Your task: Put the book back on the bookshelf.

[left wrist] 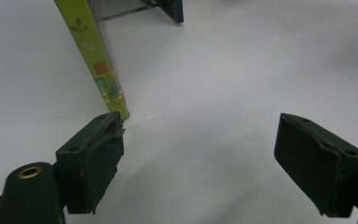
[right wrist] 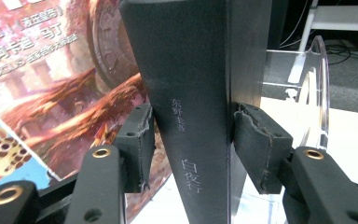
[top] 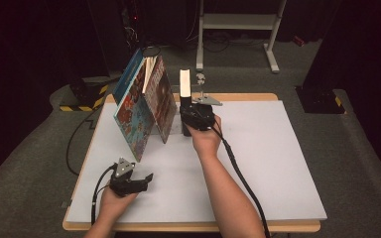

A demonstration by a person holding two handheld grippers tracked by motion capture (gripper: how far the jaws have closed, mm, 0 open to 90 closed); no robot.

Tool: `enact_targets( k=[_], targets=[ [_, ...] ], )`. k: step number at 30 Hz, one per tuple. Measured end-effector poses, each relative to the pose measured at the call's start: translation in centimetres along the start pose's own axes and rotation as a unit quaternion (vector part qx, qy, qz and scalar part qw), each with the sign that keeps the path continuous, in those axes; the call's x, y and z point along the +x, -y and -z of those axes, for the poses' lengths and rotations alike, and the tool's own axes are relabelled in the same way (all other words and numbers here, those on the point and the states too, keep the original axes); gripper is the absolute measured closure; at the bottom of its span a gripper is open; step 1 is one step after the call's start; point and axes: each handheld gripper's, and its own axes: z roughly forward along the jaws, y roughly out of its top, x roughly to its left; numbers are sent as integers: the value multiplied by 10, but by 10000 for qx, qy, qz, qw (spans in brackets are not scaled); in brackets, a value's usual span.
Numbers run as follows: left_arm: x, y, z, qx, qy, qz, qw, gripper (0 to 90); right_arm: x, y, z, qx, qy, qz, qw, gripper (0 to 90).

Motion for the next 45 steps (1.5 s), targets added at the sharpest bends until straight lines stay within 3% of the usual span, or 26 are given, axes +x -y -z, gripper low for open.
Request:
enact_targets(
  k=[24,28,31,39,45],
  targets=[
    [0,0,0,12,45,-2,10000,161,-5,-3,-8,47,-79,-58,9999,450],
    [0,0,0,19,49,-1,10000,161,-6,-2,-8,107,-152,-36,9998,346],
    [0,0,0,36,60,-1,10000,160,-4,0,-5,192,-134,114,9997,298],
    [0,0,0,22,65,-28,10000,160,-8,19,24,235,-298,211,9991,268],
    [-1,0,0,14,51,-34,10000,160,-29,50,61,293,-308,313,9986,259]
  ],
)
